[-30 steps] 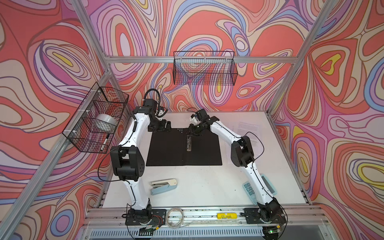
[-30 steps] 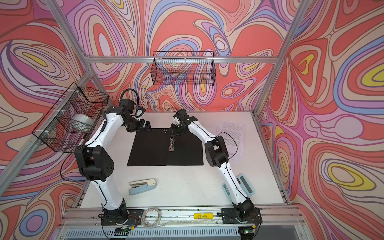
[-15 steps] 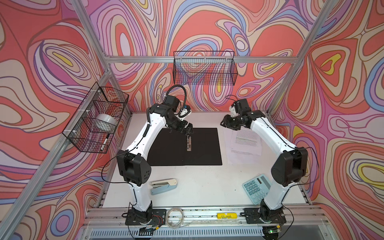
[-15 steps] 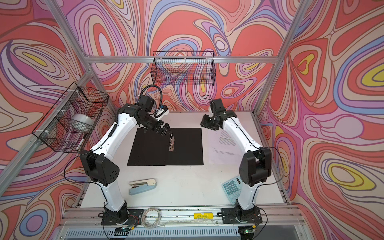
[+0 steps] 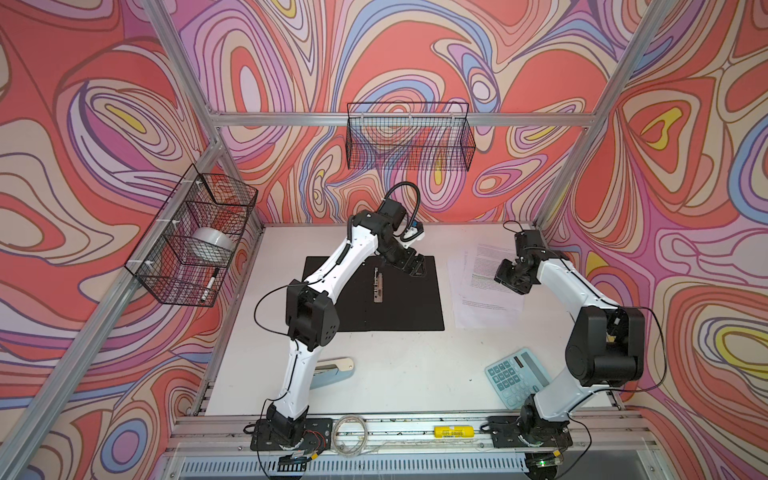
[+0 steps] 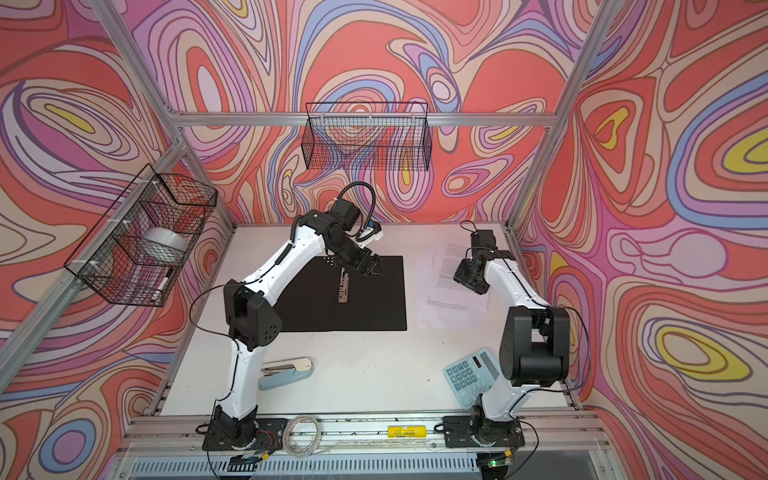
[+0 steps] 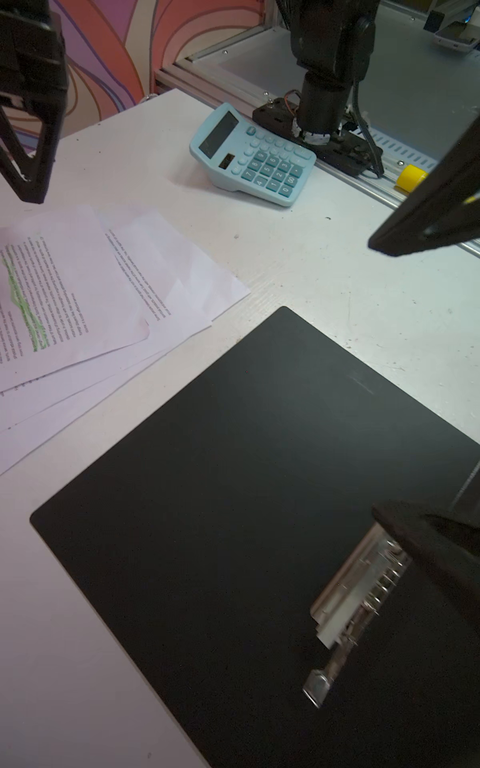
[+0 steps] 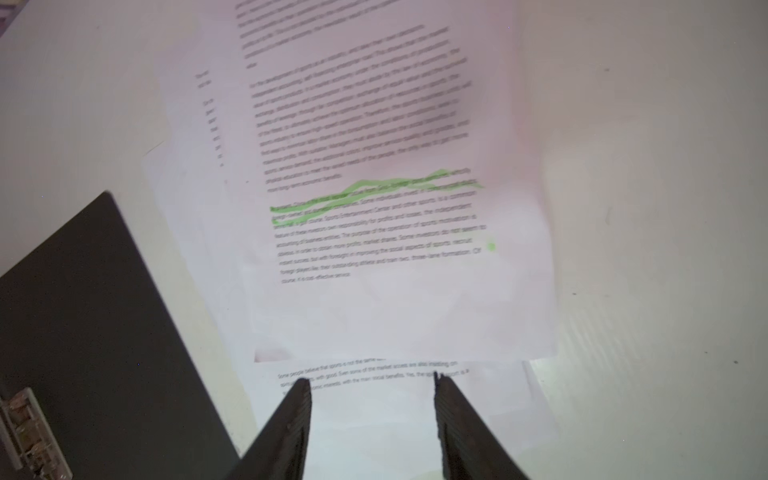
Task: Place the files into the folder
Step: 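Move the right gripper to the paper stack while the left gripper reaches toward the papers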
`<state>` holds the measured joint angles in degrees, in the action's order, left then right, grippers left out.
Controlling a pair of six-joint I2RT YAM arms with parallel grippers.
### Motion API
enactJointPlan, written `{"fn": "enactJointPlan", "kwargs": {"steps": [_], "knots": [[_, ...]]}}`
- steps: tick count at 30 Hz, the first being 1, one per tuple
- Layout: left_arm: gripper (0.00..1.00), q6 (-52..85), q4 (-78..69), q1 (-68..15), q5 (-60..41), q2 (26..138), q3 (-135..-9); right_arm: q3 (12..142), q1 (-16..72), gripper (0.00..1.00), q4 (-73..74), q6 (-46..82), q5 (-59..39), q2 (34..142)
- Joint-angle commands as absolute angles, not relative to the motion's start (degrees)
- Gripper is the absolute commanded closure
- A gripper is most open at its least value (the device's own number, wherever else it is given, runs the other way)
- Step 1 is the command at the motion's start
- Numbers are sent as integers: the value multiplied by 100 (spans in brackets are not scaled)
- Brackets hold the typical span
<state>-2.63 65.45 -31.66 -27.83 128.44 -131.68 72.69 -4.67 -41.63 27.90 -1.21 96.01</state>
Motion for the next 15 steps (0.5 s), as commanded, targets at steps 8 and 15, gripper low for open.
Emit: {"fn": "enactJointPlan", "kwargs": {"steps": [8, 15], "knots": [[14, 431, 5891, -3777, -3156, 13821, -13717, 7279, -1298, 49, -3494, 2965, 50, 9887], [16, 536, 5623, -3876, -3513, 14111, -13817, 6884, -1811, 49, -3174, 3024, -403, 10035]]}}
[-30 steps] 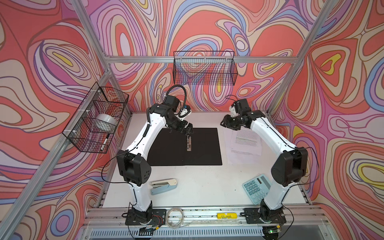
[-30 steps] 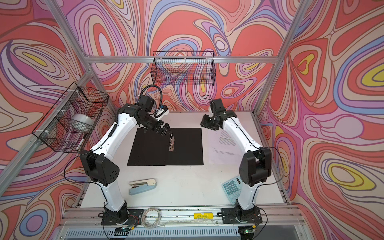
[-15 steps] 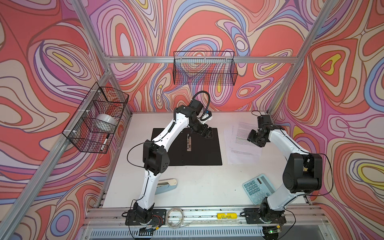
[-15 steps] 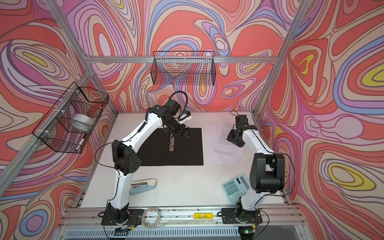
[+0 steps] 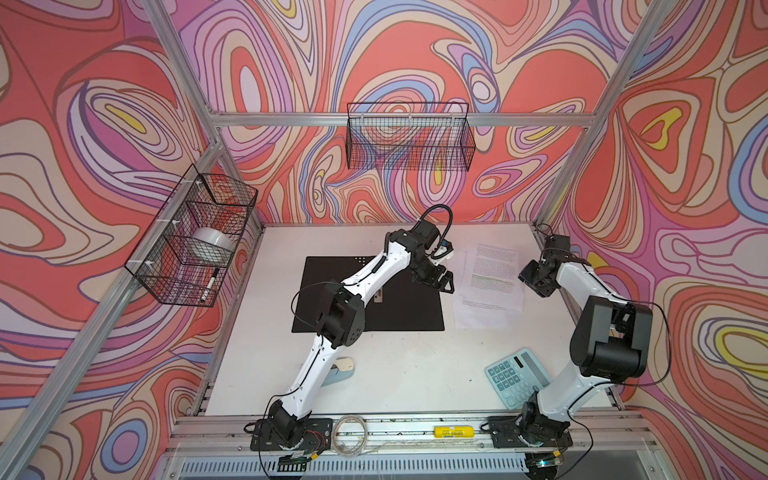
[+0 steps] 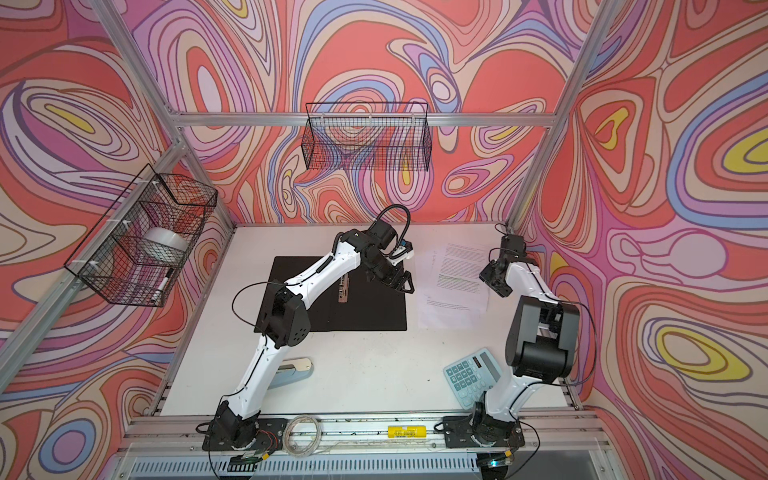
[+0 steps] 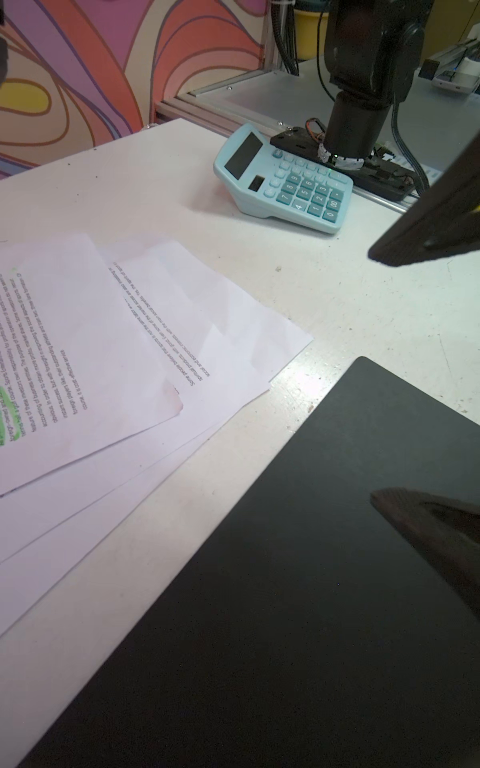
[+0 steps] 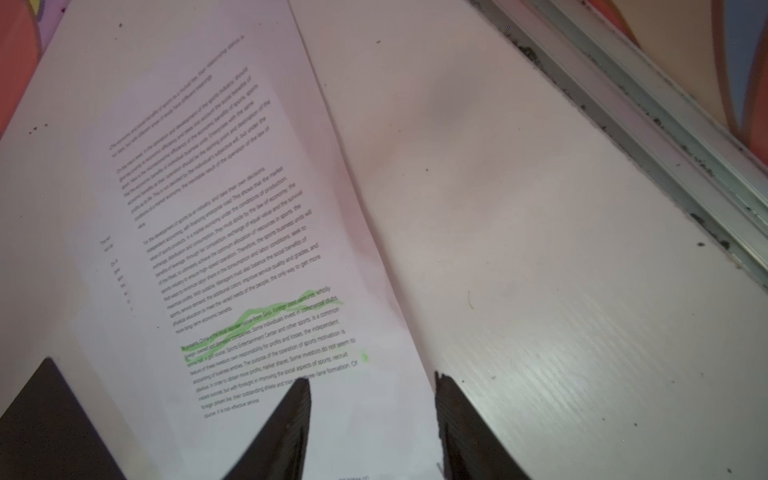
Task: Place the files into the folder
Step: 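Move the right gripper to the paper stack while the left gripper reaches toward the papers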
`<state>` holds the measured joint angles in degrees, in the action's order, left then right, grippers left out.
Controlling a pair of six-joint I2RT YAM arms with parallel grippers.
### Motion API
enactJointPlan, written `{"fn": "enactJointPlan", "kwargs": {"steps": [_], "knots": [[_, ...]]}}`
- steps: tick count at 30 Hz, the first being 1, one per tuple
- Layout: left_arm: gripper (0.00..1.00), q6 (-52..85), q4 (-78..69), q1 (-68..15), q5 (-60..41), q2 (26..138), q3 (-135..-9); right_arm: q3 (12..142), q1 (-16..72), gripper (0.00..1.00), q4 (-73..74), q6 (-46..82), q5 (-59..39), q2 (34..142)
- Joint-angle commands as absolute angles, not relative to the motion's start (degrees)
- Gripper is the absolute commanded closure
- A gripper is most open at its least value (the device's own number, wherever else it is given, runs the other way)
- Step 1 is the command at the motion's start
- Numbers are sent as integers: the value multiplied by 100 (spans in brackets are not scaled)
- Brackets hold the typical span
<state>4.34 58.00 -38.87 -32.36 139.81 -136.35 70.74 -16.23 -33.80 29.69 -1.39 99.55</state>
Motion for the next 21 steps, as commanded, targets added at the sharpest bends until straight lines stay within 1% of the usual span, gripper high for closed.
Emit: {"fn": "enactJointPlan", "kwargs": {"steps": [1, 6, 10, 21], "knots": [[16, 527, 5589, -3884, -3512, 14123, -13816, 6810, -1918, 49, -3114, 3035, -555, 10060], [16, 557, 5192, -3984, -3357, 14239, -13898, 6528, -2224, 49, -2793, 3067, -1207, 10117], [16, 911, 4939, -4058, -3437, 14496, -14123, 6457, -2351, 50, -2606, 3129, -1705, 10512], [17, 1189, 4438, -4137, -3523, 14919, -14245, 6304, -2439, 51, -2219, 3170, -2440, 10808]]}}
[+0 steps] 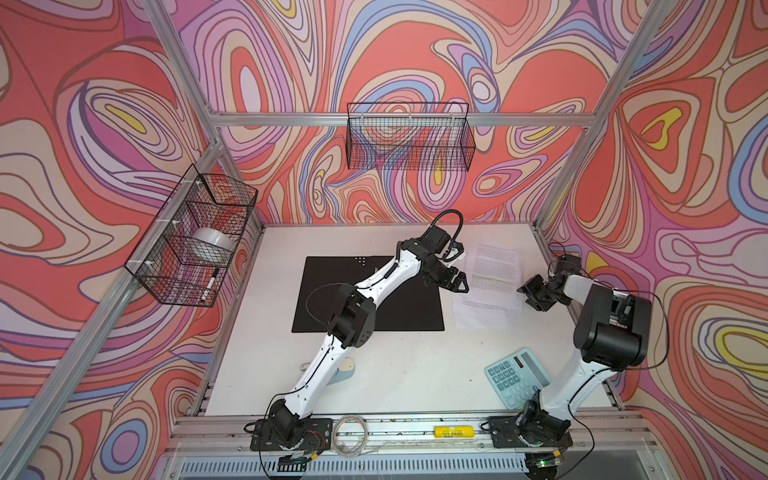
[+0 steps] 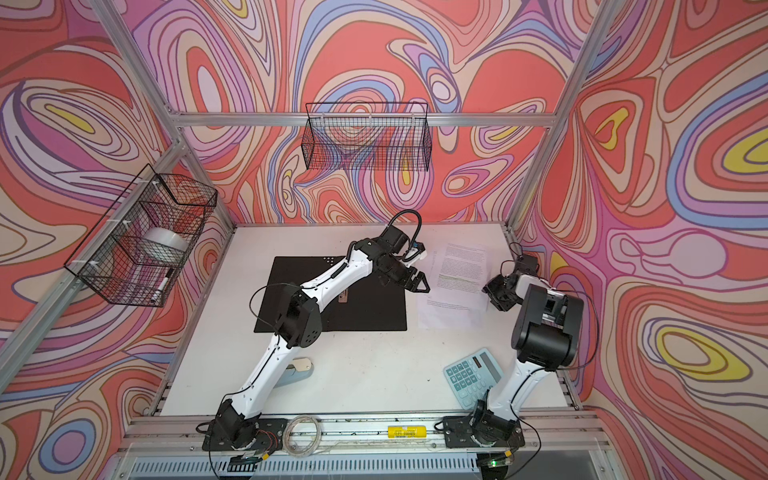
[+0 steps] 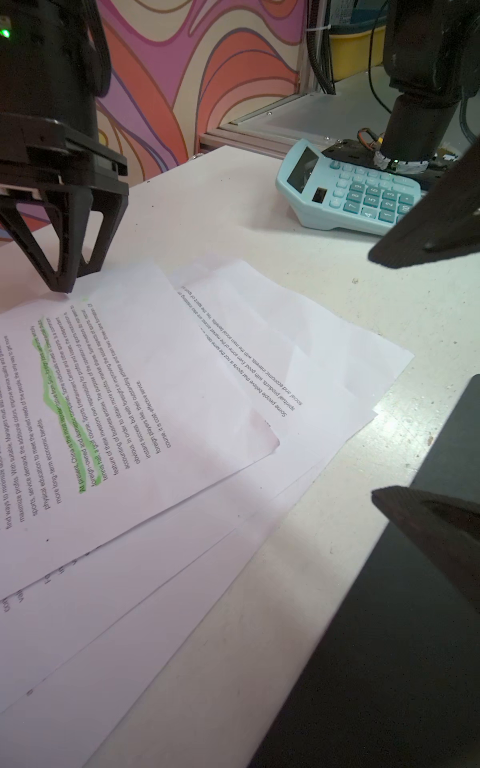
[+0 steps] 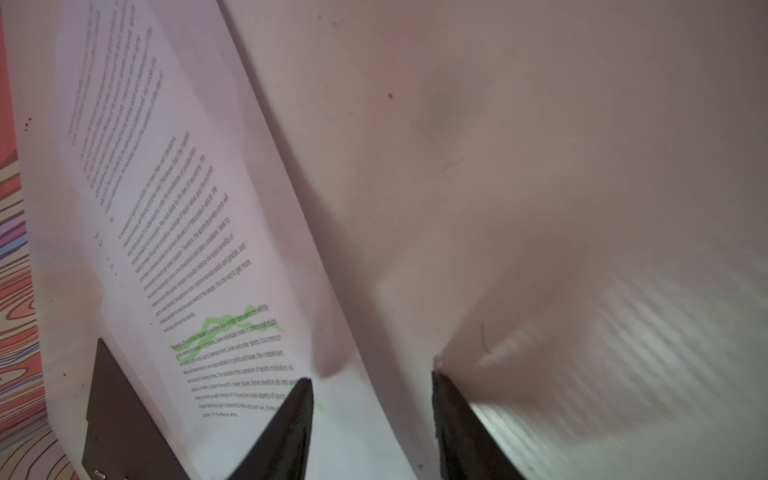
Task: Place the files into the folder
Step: 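Move the right gripper to the paper stack while the left gripper reaches toward the papers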
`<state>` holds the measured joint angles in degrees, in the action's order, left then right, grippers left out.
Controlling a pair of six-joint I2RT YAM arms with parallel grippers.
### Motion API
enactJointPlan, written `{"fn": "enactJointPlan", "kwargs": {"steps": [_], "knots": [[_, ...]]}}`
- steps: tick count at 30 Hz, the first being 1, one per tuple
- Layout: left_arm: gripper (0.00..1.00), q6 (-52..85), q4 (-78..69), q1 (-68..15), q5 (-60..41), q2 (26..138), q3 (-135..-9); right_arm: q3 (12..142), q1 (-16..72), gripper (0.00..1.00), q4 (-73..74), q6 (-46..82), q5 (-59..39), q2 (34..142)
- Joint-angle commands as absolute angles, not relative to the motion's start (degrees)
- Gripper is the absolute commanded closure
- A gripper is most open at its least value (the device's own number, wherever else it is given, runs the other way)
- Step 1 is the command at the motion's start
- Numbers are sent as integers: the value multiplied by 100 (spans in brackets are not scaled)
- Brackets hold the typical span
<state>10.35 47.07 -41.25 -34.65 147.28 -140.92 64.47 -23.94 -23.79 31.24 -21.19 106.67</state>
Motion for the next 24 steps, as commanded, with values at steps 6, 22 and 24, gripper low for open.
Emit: {"fn": "enactJointPlan", "kwargs": {"steps": [6, 22, 24], "knots": [[19, 1374, 4139, -4140, -3555, 15214, -14404, 6040, -2470, 53, -1890, 3367, -2920, 10767], [22, 1529, 3893, -4157, -3501, 15543, -14484, 5634, -2467, 62, -1558, 3580, -3729, 10258], [22, 1521, 3898, -4173, -3493, 15563, -14484, 5601, -2469, 64, -1485, 3591, -3859, 10222]]}}
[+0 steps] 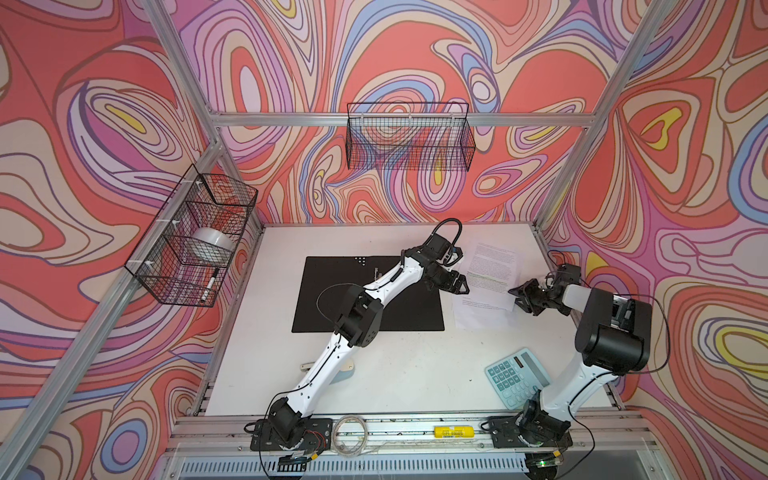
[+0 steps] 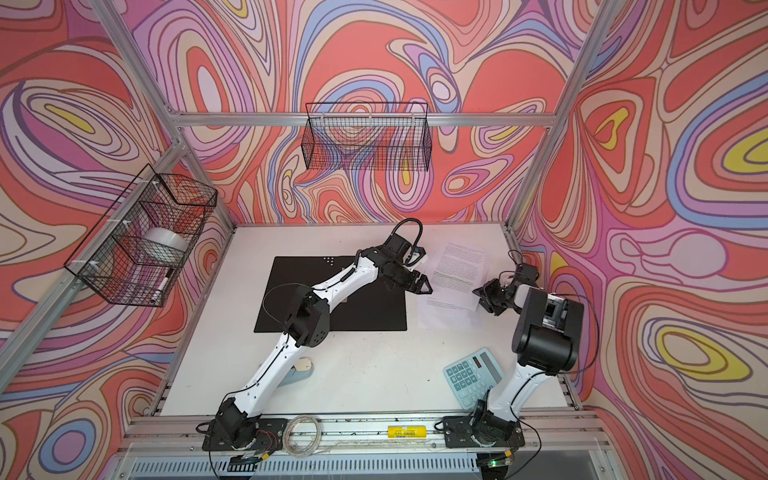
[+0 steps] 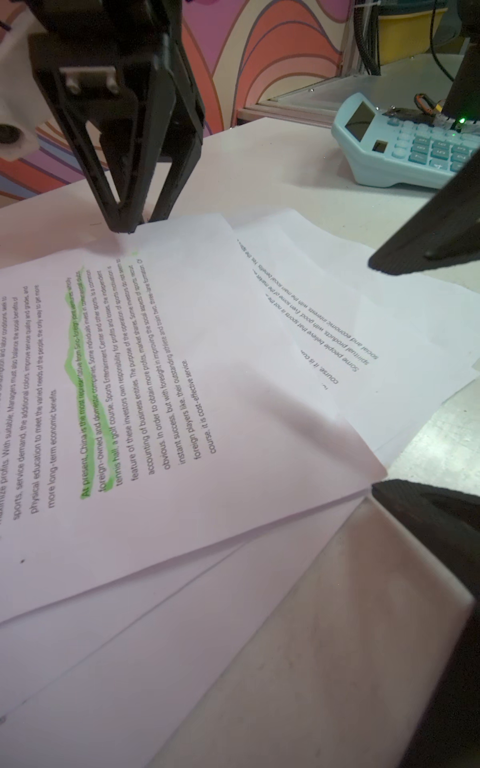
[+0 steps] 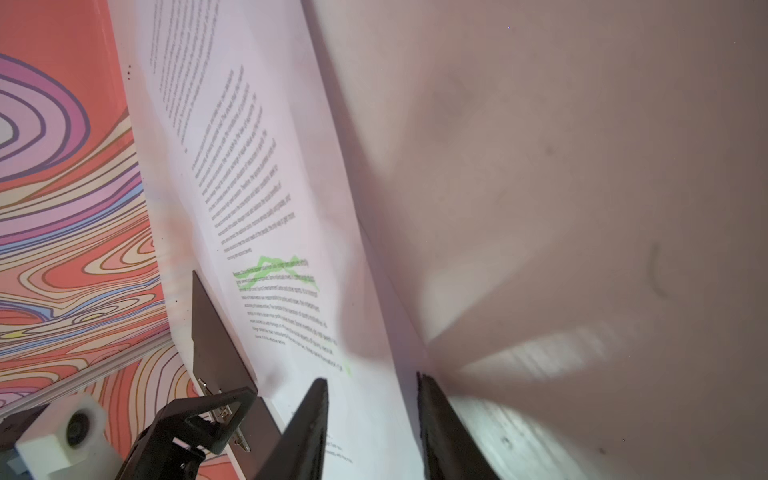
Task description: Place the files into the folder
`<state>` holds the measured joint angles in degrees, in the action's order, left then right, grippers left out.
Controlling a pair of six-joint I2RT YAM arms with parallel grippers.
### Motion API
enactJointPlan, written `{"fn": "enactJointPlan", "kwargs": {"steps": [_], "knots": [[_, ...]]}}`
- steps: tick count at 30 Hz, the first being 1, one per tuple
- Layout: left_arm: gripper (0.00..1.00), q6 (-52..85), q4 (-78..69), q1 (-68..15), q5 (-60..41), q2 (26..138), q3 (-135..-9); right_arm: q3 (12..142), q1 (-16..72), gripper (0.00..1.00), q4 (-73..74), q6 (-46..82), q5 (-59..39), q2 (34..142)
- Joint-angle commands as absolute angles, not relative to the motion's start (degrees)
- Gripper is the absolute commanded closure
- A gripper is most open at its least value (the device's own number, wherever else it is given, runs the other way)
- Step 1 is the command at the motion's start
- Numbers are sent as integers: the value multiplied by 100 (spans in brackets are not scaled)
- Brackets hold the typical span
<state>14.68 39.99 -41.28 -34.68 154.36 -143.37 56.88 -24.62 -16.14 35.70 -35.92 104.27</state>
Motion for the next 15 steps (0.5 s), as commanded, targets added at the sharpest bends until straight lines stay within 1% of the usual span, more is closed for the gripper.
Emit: {"fn": "enactJointPlan", "kwargs": {"steps": [1, 15], "knots": [[22, 1521, 3894, -4182, -3495, 15564, -14476, 5585, -2470, 64, -1441, 3603, -3919, 10208], [23, 1495, 3885, -4323, -3519, 15695, -14458, 5309, -2469, 67, -879, 3598, -4622, 10230]]}}
